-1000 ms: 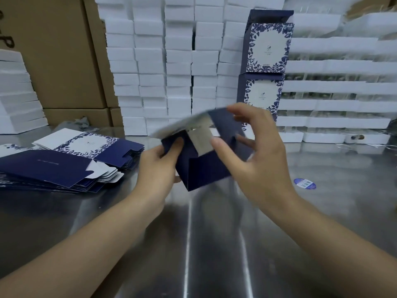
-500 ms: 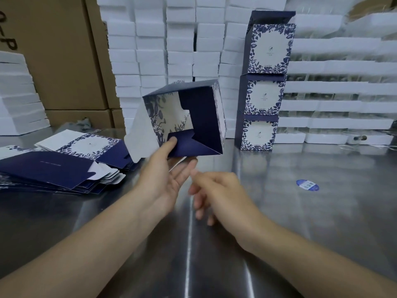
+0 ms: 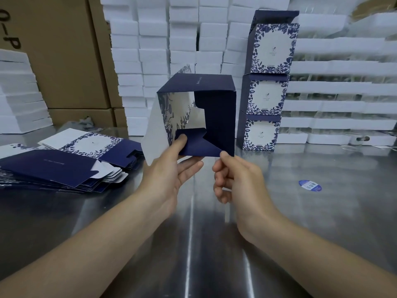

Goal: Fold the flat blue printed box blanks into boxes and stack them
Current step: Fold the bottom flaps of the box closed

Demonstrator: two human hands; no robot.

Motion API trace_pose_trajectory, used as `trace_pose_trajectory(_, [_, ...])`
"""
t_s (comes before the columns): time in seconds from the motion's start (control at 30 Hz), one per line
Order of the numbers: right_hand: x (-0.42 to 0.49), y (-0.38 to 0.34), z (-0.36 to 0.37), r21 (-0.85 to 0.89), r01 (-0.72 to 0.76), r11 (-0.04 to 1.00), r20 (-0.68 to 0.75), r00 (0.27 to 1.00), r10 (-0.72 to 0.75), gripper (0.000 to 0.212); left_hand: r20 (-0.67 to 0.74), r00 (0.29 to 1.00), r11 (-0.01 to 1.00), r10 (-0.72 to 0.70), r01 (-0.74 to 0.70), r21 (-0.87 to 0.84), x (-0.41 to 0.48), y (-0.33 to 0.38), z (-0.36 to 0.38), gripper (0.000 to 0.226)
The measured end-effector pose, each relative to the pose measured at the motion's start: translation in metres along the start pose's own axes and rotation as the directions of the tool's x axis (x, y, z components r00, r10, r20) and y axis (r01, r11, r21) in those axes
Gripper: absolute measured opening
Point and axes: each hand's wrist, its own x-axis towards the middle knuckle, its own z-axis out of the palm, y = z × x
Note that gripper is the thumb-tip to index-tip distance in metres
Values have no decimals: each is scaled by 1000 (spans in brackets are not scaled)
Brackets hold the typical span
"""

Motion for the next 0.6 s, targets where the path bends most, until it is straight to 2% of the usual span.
trace_pose_trajectory(0.2, [4, -3, -4, 63, -12, 998, -16, 1000, 13, 44, 41, 998, 999, 38, -39, 28, -5, 2, 2, 23])
trace_pose_trajectory(0.27, [6, -4, -6, 98, -13, 995, -33, 999, 16, 46, 82, 996, 999, 29, -32, 28, -8, 4, 3, 33])
trace_pose_trajectory(0.33, [7, -6, -7, 123, -9, 992, -42, 999, 14, 46, 136, 990, 995, -44, 32, 93, -11, 3, 5, 40])
trace_pose_trajectory(0.43, [7, -6, -7, 113, -4, 994, -21, 1000, 7, 47, 275, 948, 959, -162, 85, 271, -17, -4, 10, 35])
trace_pose_trajectory(0.6, [6, -5, -6, 101, -25, 995, 47, 999, 20, 45, 314, 944, 962, -103, 15, 272, -15, -10, 9, 31])
